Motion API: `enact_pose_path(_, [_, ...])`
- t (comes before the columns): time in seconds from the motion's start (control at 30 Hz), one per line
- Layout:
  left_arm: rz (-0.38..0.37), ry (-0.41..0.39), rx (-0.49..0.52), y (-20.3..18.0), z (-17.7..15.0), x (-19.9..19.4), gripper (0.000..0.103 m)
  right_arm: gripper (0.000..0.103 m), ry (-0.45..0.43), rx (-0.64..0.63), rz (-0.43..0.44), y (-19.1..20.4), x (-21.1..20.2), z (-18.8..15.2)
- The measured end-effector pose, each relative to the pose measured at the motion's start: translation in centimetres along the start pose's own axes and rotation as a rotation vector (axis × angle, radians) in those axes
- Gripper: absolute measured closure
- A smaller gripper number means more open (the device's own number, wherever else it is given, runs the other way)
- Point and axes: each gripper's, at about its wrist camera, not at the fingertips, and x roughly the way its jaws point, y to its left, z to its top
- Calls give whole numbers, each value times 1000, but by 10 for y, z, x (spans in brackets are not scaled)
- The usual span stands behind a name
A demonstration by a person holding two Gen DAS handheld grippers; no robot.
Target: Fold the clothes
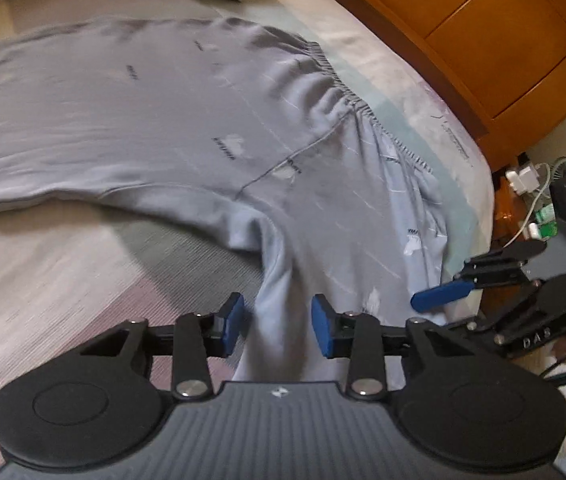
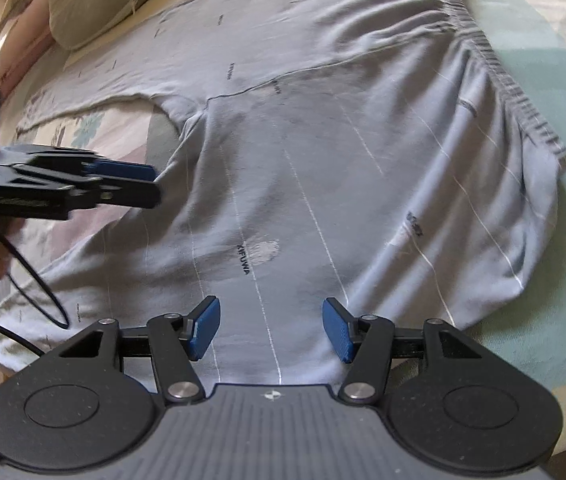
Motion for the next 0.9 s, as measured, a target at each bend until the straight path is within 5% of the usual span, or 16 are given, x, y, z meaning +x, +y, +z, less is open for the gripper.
enact_pose_path(0.1, [-30,-13,-22,6,6,6,73,41,-13,25,15,-6,-1,-2])
enact_pose_path(0.17, [-14,-7,-56,11,6,9,99,41,-18,35,21,-9,-2,-3])
enact_pose_path(0.4, [23,-19,-216,29,-16,-15,98,41,-25,64,35,-16,-4,-4])
enact_pose_path(0.6, [77,-45,-218,27,-19,-38,96,41,-34,68,20,-17,-7,-4])
enact_pose_path(0.9, [132,-63,-206,23,-36,-70,95,41,-190,225,-174,-68,-46,-1])
